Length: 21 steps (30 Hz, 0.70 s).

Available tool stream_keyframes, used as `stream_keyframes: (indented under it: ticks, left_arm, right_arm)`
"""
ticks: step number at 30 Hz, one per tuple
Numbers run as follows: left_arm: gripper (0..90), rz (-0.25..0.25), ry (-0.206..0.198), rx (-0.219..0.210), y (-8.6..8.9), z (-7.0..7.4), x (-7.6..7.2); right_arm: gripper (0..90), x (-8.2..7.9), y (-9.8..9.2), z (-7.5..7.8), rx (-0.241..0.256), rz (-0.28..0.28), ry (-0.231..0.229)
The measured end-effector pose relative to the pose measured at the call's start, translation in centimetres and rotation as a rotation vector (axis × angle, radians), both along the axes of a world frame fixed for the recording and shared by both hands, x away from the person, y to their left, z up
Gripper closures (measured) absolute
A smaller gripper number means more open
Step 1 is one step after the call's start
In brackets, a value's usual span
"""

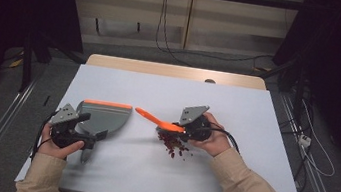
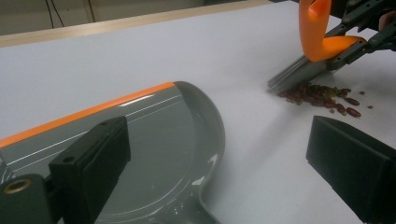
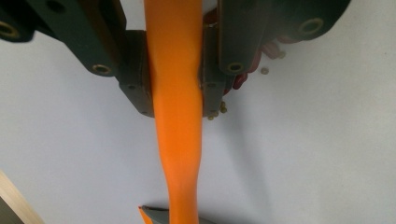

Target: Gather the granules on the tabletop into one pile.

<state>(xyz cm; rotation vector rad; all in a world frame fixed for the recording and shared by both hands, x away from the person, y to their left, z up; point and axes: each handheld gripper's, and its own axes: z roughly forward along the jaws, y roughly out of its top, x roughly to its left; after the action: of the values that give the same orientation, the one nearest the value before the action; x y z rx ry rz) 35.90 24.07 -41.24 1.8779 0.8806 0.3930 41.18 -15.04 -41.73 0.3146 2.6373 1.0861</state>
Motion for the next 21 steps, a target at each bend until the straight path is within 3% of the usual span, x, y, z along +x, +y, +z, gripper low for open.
stream_keyframes:
  ticks: [15, 18, 21]
  left_arm:
    - [6.3, -0.003, 0.002, 0.003, -0.1, 0.0, 0.0]
    - [6.4, -0.005, 0.002, 0.007, -0.2, 0.0, 0.0]
    - [6.4, -0.004, 0.003, 0.005, -0.2, 0.0, 0.0]
  right_arm:
    - [70.9, -1.1, -0.8, 0.3, 0.005, 0.006, 0.021]
    - [71.1, -1.0, -1.2, 0.5, 0.030, -0.015, 0.028]
    - [71.1, -0.6, -1.4, 0.9, 0.091, -0.035, 0.024]
